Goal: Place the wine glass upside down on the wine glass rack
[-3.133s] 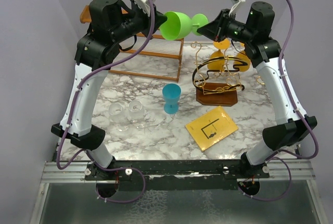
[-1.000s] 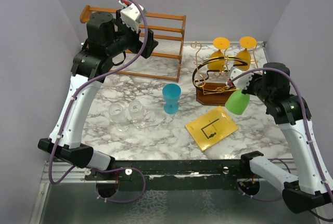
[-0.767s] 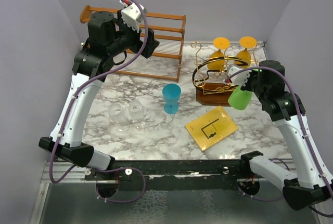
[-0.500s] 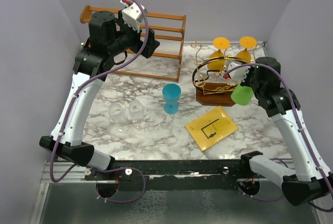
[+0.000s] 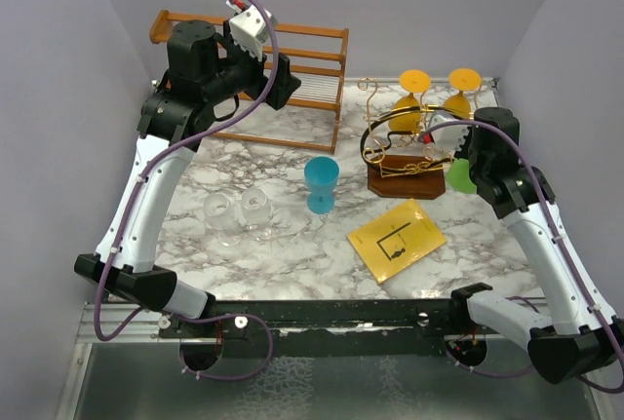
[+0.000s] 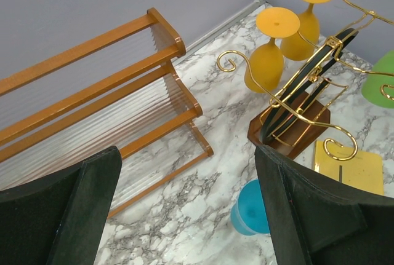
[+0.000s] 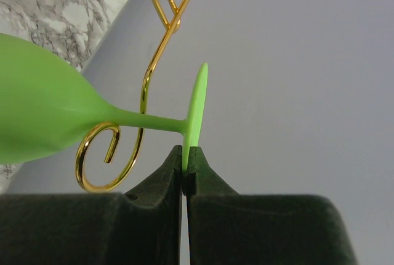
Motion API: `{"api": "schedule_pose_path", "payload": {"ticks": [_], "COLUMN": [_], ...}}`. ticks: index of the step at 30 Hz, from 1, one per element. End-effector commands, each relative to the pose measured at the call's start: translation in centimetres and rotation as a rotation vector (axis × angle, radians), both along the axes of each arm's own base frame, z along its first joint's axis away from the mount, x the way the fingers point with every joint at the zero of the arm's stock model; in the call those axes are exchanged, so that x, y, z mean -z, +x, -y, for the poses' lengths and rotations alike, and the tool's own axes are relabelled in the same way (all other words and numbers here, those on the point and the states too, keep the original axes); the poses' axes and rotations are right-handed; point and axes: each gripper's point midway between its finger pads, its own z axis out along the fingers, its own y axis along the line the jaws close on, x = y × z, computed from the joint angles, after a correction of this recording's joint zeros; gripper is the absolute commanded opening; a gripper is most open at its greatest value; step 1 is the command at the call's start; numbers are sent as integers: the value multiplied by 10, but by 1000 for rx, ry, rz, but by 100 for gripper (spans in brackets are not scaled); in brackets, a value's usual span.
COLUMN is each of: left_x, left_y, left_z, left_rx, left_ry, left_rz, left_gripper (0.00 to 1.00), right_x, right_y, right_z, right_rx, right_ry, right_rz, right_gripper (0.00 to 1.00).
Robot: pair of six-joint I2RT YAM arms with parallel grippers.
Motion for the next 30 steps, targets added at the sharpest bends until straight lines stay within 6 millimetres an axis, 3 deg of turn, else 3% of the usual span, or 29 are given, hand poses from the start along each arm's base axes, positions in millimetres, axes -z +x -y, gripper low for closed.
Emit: {"api": "schedule_pose_path", "payload": {"ticks": [1, 18, 30], "left_x": [-14, -16, -9], "left_y": [-3, -5, 1], "left_z": [3, -1, -2], "left_rx": [23, 18, 11], "left_ry": [-33, -42, -39], "left_rz": [28, 34, 22], "left_gripper": [92, 92, 92], "right_x": [-14, -8, -3], "right_y": [-10, -33, -42], "right_z": [12, 15, 2], "right_rx": [70, 68, -24], "right_ry": [-35, 19, 89], "right_rz": [55, 66, 30], "right_gripper": [1, 1, 1]}}
